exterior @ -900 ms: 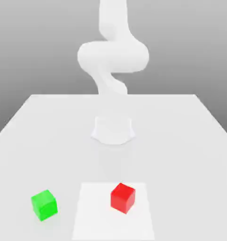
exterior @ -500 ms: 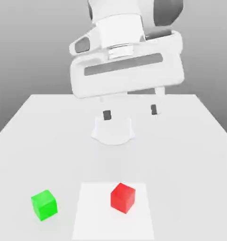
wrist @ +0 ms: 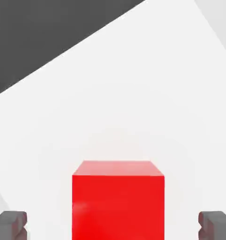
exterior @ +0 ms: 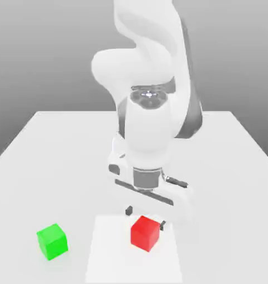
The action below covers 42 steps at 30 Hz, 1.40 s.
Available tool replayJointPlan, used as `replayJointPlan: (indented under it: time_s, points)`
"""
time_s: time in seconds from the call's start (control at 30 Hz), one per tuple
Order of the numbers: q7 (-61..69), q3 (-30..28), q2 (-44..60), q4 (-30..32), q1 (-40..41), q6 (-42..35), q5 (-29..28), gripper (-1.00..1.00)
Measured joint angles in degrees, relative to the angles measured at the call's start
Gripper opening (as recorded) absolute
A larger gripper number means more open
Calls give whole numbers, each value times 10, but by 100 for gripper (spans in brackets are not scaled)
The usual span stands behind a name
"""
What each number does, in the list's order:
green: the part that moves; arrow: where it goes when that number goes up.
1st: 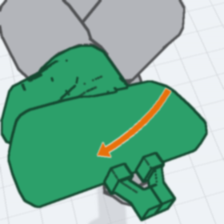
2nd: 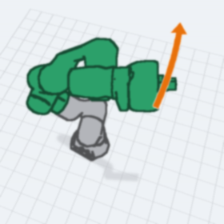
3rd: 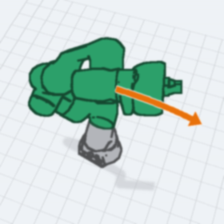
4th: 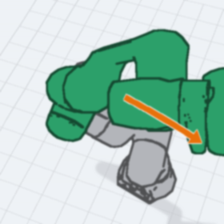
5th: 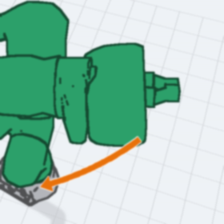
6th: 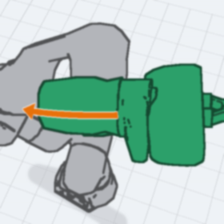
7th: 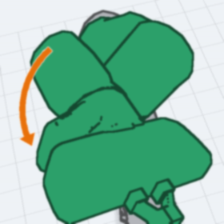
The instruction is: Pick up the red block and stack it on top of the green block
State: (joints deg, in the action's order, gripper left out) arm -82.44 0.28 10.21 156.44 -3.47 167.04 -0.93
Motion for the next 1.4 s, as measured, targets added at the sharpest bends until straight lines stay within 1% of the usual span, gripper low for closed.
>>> replayJointPlan:
  time_s: [0.07,0.1,0.33,0.67,0.8,1.3,1.33,1.4]
  points:
    - [0,0,29,-3,0,24,0,0]
    - [0,1,42,-4,0,35,1,-100]
    - [-2,1,44,-4,1,38,0,-100]
    - [8,4,-80,13,6,-69,7,-100]
    - [93,-12,-88,-1,45,-92,10,-100]
    - [473,-64,-84,-72,210,-160,14,-100]
    - [496,-67,-82,-76,220,-162,15,-100]
    - [518,-64,-56,-81,224,-141,22,-100]
